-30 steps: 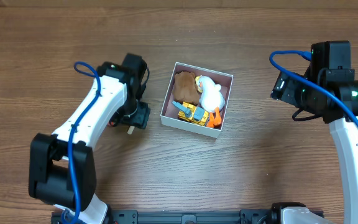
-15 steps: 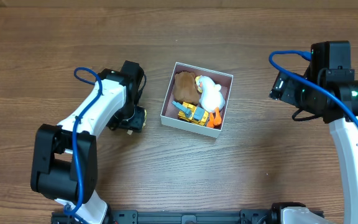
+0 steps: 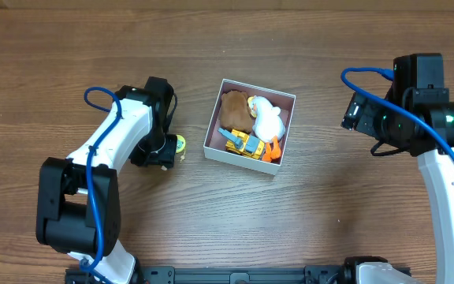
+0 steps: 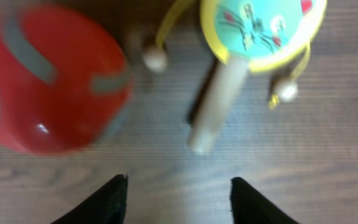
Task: Pack container
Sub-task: 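Move the left gripper to the red ball toy and grasp it, then place the red ball into the box's front corner and release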
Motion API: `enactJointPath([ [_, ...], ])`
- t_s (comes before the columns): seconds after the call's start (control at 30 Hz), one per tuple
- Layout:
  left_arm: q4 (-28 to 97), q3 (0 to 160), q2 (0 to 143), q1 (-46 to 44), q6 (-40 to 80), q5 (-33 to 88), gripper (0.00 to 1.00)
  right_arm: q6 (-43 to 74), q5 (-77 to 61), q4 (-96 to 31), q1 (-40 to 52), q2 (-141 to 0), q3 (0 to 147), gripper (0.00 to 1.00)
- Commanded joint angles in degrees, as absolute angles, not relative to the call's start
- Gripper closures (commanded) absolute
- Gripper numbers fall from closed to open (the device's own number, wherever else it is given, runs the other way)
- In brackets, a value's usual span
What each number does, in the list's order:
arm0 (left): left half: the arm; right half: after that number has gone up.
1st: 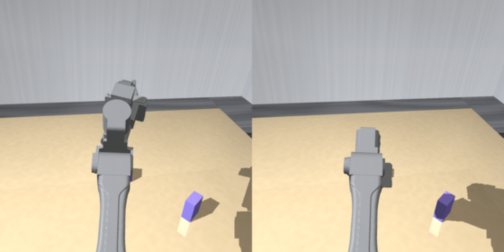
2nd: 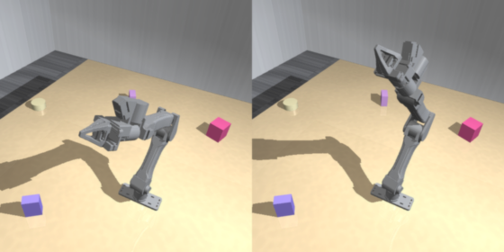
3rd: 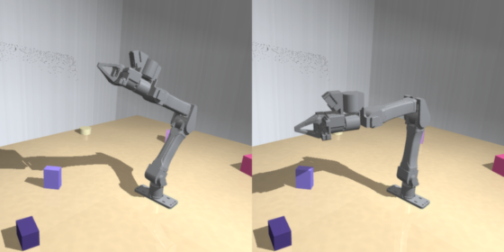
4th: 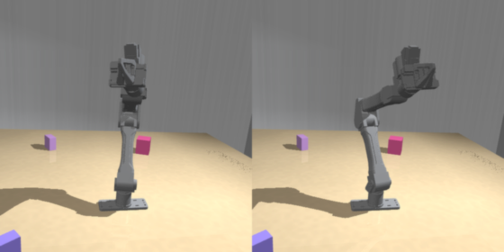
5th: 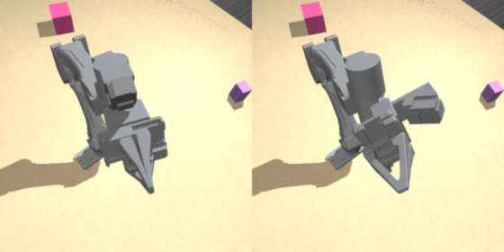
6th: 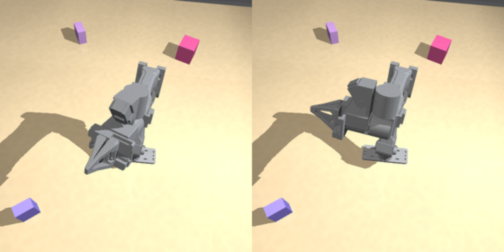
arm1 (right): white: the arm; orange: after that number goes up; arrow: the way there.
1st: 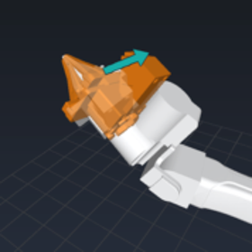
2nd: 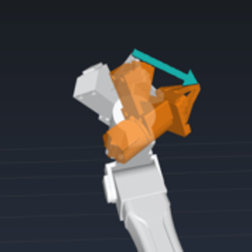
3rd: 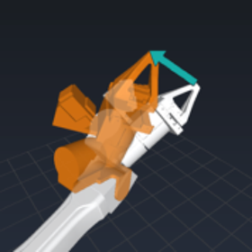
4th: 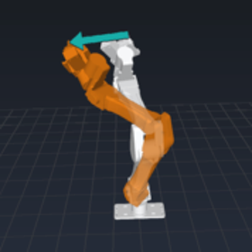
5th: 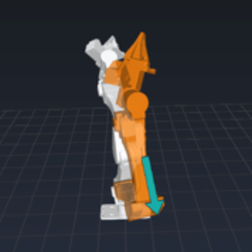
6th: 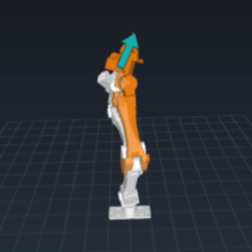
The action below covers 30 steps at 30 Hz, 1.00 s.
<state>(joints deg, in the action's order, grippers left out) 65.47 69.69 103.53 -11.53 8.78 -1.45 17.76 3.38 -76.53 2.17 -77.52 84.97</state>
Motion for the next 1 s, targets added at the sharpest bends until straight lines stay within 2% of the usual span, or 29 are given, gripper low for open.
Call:
enactJointPath([
  [0.0,67.88,73.95,102.48,-11.81,7.99,-1.13,0.46,17.52,3.79,-75.94,1.85,-77.28,85.12,0.07],
  [0.1,68.31,76.4,100.75,-11.14,7.88,-1.61,0.41,17.54,3.79,-75.72,1.85,-77.28,85.12,0.07],
  [0.3,66.43,77.73,100.66,-7.66,7.81,-11.14,0.21,17.52,3.79,-75.79,1.85,-77.28,85.12,0.07],
  [0.47,63.51,77.71,103.66,-2.04,6.35,-9.54,0.19,17.54,3.79,-75.77,1.85,-77.28,85.12,0.07],
  [0.57,61.69,77.71,106.24,-0.27,3.66,-4.8,0.24,17.54,3.79,-75.77,1.85,-77.28,85.12,0.07],
  [0.73,59.46,77.71,110.28,-1.1,3.4,-0.8,0.31,17.52,3.79,-75.75,1.85,-77.28,85.12,0.07],
  [0.97,59.11,77.71,113.32,-2.28,3.4,-0.69,0.28,17.52,3.79,-75.94,1.85,-77.28,85.12,0.07],
])
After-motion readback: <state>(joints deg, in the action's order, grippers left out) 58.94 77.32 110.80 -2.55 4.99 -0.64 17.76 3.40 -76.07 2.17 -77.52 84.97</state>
